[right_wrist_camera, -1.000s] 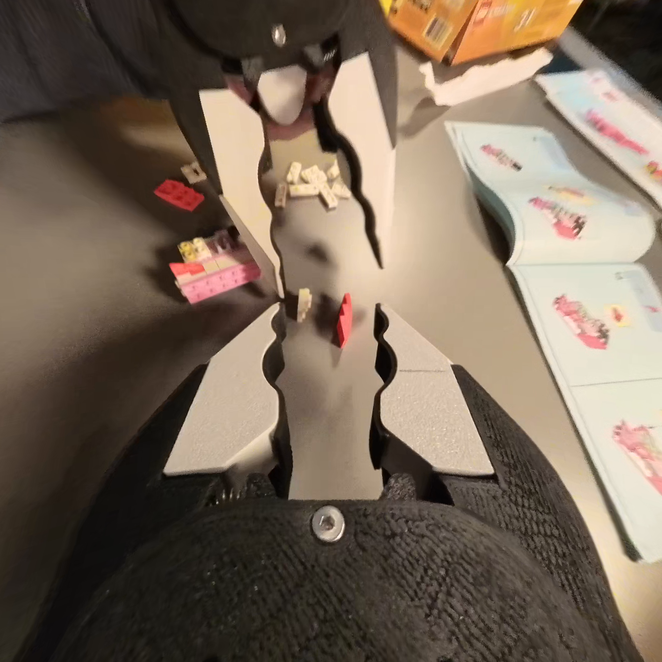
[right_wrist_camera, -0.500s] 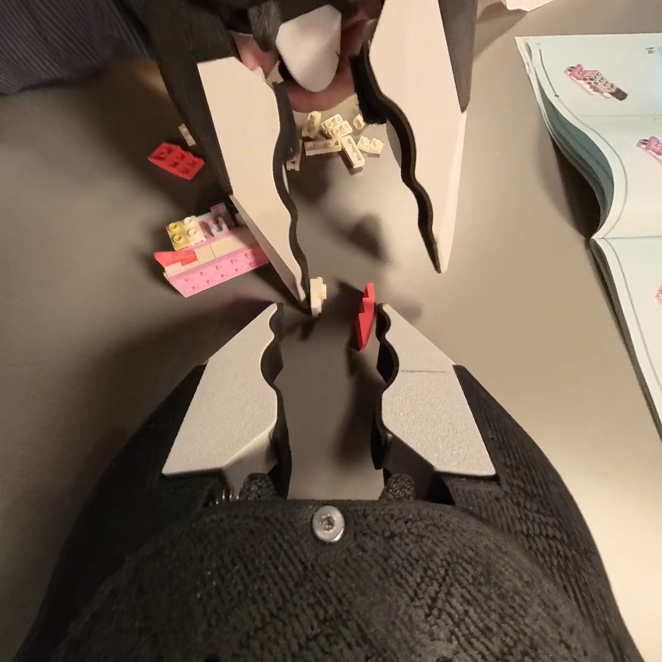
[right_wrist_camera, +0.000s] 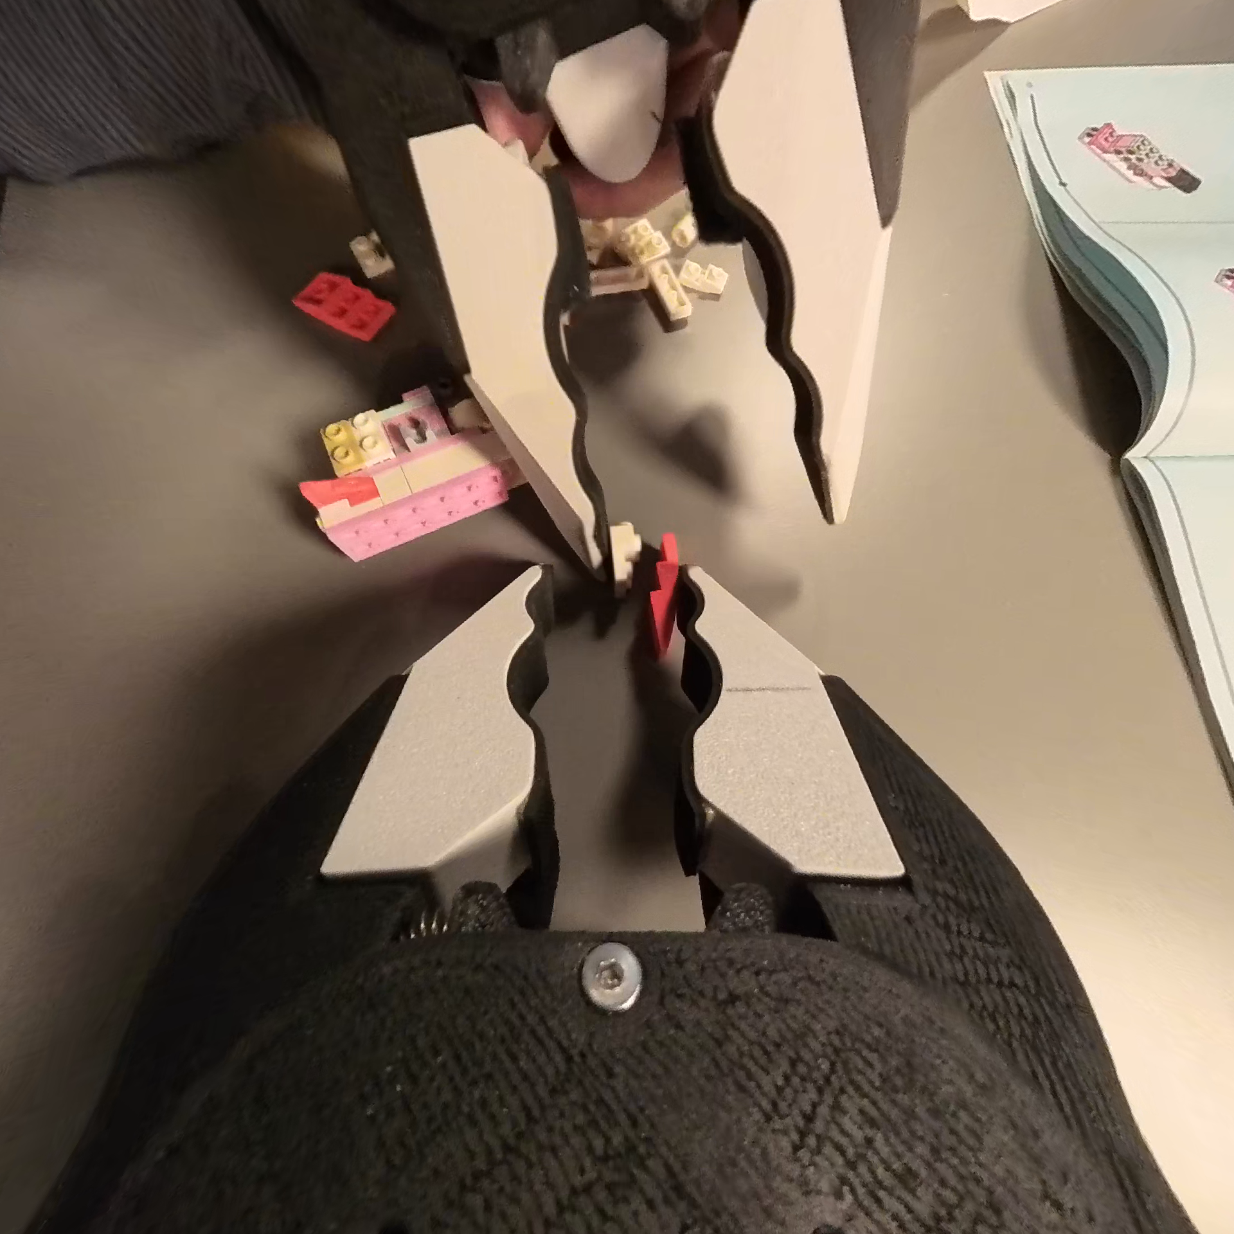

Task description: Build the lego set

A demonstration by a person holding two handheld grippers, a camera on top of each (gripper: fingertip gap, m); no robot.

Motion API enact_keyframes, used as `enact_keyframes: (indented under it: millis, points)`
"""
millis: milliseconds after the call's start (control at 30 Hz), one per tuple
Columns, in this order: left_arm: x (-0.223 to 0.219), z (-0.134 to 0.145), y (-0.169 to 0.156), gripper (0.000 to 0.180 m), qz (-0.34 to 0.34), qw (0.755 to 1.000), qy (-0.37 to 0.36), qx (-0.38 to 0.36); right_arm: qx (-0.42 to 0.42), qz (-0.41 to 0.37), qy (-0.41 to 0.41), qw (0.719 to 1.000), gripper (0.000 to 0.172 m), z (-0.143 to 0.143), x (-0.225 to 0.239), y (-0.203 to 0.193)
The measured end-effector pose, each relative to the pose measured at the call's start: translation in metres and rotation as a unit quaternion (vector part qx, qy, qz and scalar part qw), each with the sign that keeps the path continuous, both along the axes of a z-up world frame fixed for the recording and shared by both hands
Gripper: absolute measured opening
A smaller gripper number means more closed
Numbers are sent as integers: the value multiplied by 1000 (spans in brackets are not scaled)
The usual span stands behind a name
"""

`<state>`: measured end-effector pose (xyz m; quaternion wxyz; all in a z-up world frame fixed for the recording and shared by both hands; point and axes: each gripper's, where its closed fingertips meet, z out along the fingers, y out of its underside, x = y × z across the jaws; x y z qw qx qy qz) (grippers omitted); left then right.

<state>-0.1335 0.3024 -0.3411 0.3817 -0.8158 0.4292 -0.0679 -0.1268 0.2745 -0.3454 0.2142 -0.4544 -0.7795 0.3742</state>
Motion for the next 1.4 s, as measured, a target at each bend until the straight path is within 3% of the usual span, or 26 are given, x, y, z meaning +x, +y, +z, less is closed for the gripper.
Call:
enact_keyframes:
  millis: [967, 1167, 1300, 1400]
  points:
    - [0, -2, -2, 56, 1, 1000, -30, 0, 1, -12, 1, 1000, 17, 0, -3, 0]
    - [7, -3, -9, 39, -25, 999, -40, -4, 25, 0, 15, 1000, 16, 0, -2, -1]
    - [15, -2, -17, 17, -60, 998, -19, 20, 76, 14, 52, 996, 15, 3, -1, 0]
    - [19, 0, -19, 16, -71, 997, -11, 31, 101, 34, 75, 991, 14, 5, 2, -1]
